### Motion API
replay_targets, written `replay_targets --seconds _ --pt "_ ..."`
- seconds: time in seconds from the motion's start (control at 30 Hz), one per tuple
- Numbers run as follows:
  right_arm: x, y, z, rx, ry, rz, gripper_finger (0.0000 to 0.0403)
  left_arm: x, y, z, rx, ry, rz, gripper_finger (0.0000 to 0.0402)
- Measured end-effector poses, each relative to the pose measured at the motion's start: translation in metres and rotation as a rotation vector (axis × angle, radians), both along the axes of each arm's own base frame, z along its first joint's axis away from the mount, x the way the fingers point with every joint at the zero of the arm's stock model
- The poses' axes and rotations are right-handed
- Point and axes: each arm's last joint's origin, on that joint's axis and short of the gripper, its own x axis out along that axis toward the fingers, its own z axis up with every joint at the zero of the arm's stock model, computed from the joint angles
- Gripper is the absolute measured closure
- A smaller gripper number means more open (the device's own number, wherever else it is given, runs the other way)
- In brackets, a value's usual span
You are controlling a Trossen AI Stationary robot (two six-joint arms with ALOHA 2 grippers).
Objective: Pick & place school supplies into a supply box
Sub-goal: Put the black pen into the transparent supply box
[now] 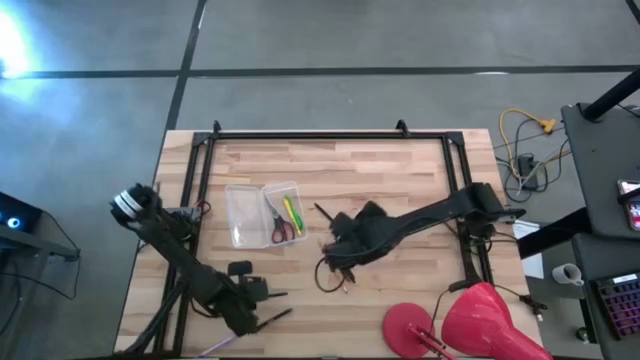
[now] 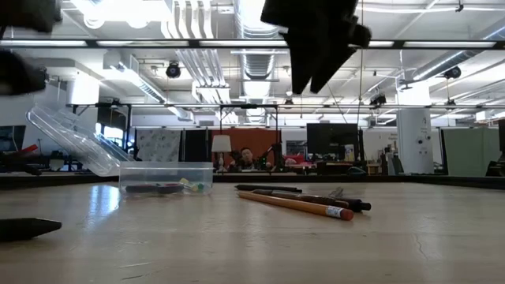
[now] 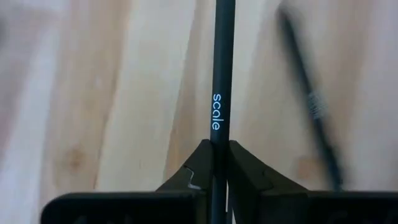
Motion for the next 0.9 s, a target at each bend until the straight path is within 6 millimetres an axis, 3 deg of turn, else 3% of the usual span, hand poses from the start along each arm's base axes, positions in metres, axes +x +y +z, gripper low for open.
replay_targets --seconds 0.1,0.23,0.43,0.7,0.9 --pt "-0.018 -0.008 0.015 -0.034 -0.129 -0.149 0.0188 -0.01 0.019 0.02 -0.004 -0.056 0.111 0.0391" --pt "-0.045 -0.017 0.027 -0.006 -0.289 -0.349 0.0188 -0.012 0.051 0.051 -0.163 -0.276 0.381 0.0391" --pt "-0.074 -0.027 0.02 0.039 -0.431 -0.503 0.0188 -0.017 0.108 0.071 -0.341 -0.652 0.84 0.0389" --pt "-0.082 -0.029 0.002 0.076 -0.478 -0.533 0.0188 -0.01 0.173 0.037 -0.383 -0.77 1.209 0.0385" --pt "-0.081 -0.026 -0.001 0.077 -0.472 -0.529 0.0188 -0.007 0.189 0.022 -0.439 -0.654 1.257 0.0366"
